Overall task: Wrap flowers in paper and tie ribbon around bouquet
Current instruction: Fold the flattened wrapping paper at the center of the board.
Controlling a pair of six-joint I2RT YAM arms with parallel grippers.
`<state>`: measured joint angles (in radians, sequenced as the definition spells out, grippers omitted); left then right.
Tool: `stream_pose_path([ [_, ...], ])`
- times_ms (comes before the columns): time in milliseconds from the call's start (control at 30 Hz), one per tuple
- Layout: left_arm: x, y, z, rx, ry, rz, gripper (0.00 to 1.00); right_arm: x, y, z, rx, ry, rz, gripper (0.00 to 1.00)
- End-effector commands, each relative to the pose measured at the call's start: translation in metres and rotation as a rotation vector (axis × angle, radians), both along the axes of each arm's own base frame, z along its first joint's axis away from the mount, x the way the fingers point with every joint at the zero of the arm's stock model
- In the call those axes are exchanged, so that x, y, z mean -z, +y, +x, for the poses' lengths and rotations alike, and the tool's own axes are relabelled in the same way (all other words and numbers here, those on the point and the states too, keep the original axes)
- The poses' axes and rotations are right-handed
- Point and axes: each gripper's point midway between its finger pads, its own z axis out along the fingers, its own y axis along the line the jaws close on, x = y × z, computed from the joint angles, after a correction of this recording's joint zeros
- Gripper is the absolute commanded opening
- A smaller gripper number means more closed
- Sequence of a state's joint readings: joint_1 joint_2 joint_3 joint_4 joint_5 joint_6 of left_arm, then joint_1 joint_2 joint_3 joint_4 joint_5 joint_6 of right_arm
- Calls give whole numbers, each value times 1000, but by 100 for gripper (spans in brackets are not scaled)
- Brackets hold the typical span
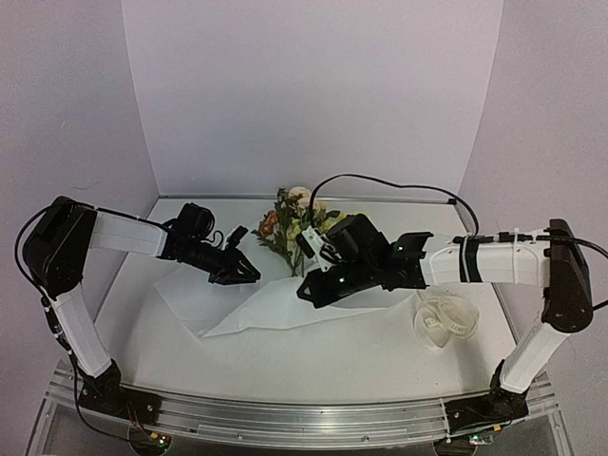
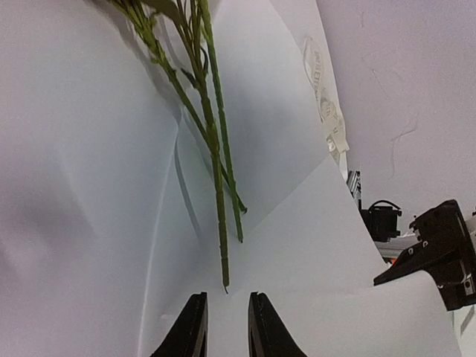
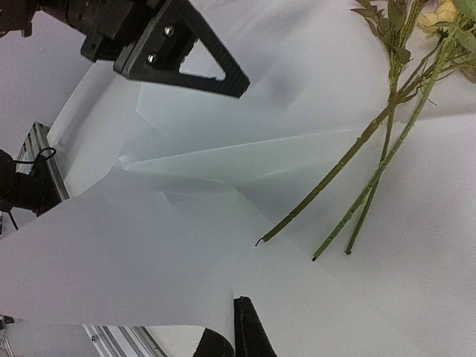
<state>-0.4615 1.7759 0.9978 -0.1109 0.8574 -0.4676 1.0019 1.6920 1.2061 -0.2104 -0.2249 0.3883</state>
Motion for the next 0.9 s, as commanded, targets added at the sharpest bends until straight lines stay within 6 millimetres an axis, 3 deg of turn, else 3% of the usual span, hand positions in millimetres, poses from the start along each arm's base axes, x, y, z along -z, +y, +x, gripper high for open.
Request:
stream_pose_path([
  [0,18,-3,-18,66,76,26,18,-28,-1,22,88,-85,21,0],
  [200,56,4,-30,78,161,121,14,-34,-10,44,166,-96,28,0],
  [467,74,21,-30,59,172,251,8,-23,-5,64,190,-64,6,0],
  [600,58,27,-14,5,101,286,11,-9,-1,74,194,-41,-21,0],
  [867,-8,53,40,-184,-120,366,32,22,-12,98,270,-19,-80,0],
])
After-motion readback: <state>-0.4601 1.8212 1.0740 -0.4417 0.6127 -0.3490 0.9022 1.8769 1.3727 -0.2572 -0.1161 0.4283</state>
